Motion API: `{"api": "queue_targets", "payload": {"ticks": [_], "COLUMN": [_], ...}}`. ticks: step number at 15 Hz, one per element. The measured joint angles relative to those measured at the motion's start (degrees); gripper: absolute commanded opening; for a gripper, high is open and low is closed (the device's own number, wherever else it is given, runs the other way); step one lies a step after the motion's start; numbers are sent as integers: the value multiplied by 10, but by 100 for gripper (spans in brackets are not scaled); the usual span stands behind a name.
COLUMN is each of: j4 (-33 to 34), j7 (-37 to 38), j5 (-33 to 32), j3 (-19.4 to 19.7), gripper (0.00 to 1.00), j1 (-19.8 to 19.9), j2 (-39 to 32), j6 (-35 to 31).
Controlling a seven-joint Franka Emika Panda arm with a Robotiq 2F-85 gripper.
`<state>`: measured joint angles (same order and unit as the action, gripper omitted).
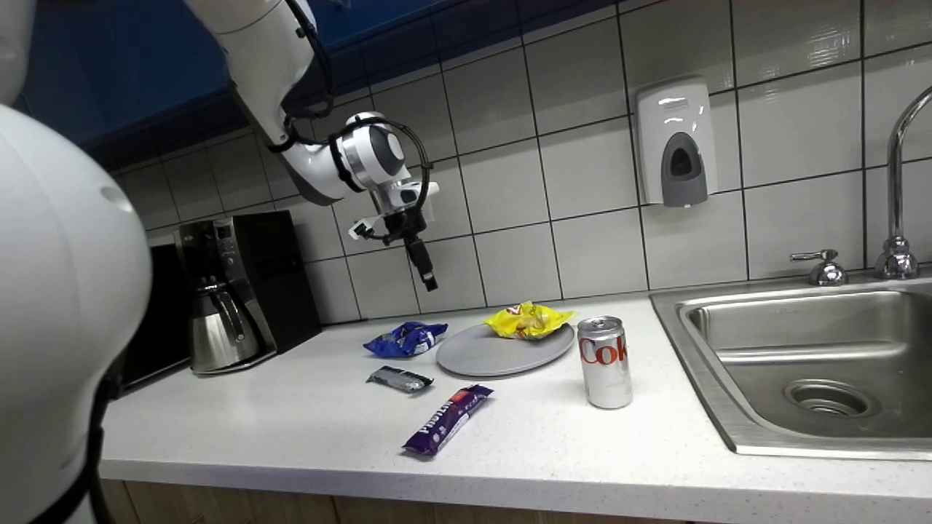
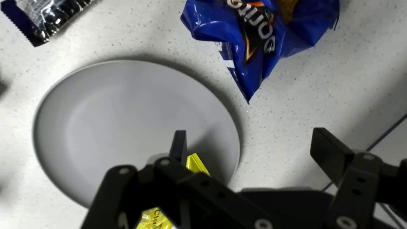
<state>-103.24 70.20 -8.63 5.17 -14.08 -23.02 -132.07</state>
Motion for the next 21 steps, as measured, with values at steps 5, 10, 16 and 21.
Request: {"api": "queue_targets", "payload": {"ticks": [5,10,16,21], "j4": [9,17,17,17], "j7": [125,249,371,429], "j5": [0,0,0,0], "j3": [24,45,61,69], "gripper": [100,100,100,100], "j1": [6,14,28,47], "j2": [-12,-18,-22,-28], "j6": [1,2,3,7]}}
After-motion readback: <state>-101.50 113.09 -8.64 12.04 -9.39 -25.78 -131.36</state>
